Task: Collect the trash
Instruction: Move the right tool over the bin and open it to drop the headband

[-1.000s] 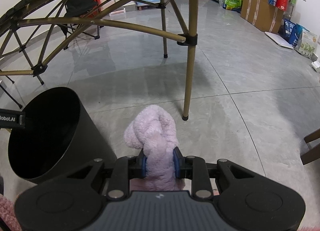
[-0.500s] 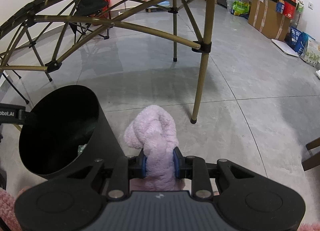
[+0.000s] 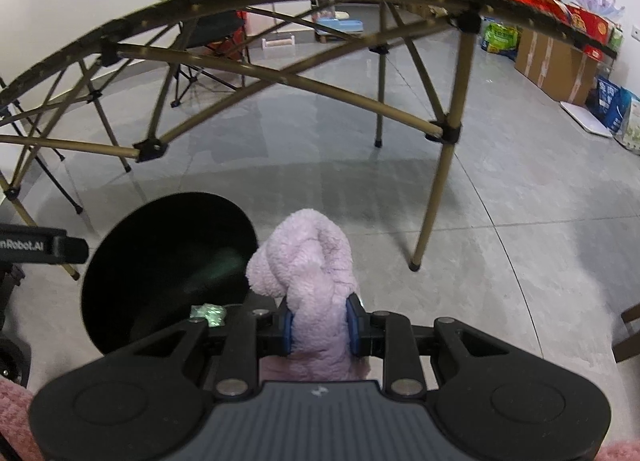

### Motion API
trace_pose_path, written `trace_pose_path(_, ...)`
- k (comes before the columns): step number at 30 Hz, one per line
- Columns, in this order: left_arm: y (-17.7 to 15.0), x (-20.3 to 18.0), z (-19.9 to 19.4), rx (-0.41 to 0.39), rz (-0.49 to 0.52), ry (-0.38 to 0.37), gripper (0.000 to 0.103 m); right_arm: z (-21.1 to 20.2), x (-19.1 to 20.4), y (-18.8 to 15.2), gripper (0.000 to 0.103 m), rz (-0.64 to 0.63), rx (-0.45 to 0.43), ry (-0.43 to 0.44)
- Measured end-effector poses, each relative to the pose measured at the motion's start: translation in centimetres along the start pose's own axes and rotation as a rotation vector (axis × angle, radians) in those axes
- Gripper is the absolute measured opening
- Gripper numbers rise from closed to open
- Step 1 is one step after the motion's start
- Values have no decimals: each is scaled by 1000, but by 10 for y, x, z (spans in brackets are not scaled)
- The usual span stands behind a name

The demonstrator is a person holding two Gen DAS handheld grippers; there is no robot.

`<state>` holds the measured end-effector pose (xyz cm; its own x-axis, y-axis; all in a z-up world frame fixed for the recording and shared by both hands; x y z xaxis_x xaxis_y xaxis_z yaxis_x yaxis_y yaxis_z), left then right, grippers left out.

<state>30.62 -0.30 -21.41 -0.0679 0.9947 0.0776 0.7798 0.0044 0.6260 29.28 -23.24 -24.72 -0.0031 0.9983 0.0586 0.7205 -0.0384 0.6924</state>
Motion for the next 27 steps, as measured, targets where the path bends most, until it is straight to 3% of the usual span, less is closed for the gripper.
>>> trace_pose_path(15,1,46,-4,-10,-78,-4,103,2,58,31,24,-50,-25,61)
trace_pose_path(27,-10,92,7,25,-154,26,103,26,111,37,24,-114,5,111)
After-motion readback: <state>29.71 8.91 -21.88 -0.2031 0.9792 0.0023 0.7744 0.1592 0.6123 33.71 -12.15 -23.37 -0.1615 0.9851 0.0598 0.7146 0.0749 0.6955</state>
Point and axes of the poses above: each gripper's, at about its wrist camera, not at the fingertips, and z roughly the way its jaws point, x to its left, y to its top, the point moved 8 cm from there along z, roughly the way its jaws point, and after that the axes turned 5 degrees about -x, right-handed, at the moved point
